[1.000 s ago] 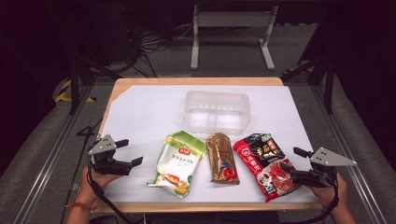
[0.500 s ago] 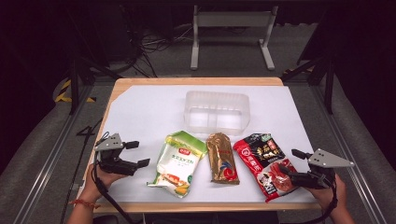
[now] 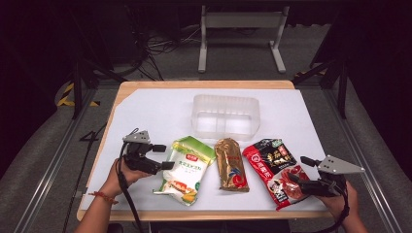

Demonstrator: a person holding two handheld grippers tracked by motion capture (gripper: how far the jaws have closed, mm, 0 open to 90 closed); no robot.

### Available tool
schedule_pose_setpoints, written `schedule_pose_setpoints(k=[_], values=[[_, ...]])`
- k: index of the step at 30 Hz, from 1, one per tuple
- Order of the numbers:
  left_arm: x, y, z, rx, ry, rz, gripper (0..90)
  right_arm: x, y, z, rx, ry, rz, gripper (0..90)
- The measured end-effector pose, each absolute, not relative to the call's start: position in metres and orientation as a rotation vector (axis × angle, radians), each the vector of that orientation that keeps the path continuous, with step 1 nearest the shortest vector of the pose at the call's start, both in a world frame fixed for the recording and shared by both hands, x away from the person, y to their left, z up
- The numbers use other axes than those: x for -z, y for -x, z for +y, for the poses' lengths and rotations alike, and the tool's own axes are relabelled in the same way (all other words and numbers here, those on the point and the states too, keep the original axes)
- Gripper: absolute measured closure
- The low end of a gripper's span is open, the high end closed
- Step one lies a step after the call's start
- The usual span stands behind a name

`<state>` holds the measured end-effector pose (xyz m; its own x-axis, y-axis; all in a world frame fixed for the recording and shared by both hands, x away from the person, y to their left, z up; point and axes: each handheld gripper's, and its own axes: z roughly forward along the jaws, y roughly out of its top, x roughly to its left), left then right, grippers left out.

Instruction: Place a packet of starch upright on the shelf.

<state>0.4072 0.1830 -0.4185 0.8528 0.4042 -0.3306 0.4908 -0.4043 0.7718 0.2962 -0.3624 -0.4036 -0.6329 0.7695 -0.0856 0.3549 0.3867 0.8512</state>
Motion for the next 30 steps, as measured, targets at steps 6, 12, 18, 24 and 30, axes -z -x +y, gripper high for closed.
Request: schedule_pose_setpoints(k=[6, 12, 18, 24, 30], values=[[0.424, -0.417, 0.166, 0.127, -2.108, 0.649, 16.6, 0.404, -0.296, -0.363, -1.176, -0.967, 2.177, 24.8], [0.429, -0.423, 0.155, 0.177, -2.145, 0.624, 29.8, 0.405, -0.297, -0.361, -1.179, -0.969, 2.193, 24.8], [0.431, -0.426, 0.146, 0.231, -2.149, 0.612, 39.2, 0.406, -0.298, -0.36, -1.18, -0.979, 2.196, 24.5], [0.432, -0.43, 0.143, 0.322, -2.15, 0.559, 62.6, 0.407, -0.299, -0.36, -1.179, -0.981, 2.203, 24.5], [0.424, -0.42, 0.142, 0.227, -2.167, 0.58, 80.9, 0.407, -0.299, -0.36, -1.175, -0.985, 2.202, 24.4]])
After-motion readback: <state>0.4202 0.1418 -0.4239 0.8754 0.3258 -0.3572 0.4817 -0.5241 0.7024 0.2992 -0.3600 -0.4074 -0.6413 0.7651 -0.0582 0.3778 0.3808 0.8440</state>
